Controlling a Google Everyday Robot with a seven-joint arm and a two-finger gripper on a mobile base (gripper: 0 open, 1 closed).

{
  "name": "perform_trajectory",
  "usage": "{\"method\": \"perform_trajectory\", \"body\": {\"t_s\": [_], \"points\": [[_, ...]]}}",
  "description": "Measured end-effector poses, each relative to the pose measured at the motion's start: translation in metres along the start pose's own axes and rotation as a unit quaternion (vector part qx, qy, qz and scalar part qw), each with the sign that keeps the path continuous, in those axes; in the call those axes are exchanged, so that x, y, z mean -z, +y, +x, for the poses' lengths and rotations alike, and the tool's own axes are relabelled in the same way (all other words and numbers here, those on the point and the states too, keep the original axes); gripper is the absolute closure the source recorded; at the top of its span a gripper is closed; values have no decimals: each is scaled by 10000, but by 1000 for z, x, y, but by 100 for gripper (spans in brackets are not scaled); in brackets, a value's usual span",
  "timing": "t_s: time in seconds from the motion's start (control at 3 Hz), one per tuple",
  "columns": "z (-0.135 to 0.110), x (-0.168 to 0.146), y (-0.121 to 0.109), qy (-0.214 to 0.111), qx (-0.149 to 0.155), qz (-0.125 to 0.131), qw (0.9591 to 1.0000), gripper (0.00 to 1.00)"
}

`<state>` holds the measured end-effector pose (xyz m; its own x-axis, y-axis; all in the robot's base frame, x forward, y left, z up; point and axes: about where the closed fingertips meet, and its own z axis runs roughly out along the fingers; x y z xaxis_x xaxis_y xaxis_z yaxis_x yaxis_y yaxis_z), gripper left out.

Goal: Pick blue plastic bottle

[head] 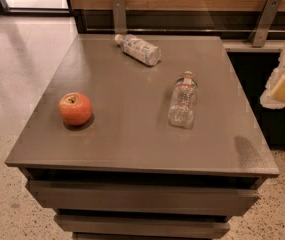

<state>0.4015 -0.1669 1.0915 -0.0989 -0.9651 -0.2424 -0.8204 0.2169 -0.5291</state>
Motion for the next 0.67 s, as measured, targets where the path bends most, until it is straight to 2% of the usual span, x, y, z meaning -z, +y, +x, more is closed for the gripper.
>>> {"method": "perform_trajectory", "body": {"t_s": [0.67], "points": [[0,0,0,-2,-15,7,10000,0]]}}
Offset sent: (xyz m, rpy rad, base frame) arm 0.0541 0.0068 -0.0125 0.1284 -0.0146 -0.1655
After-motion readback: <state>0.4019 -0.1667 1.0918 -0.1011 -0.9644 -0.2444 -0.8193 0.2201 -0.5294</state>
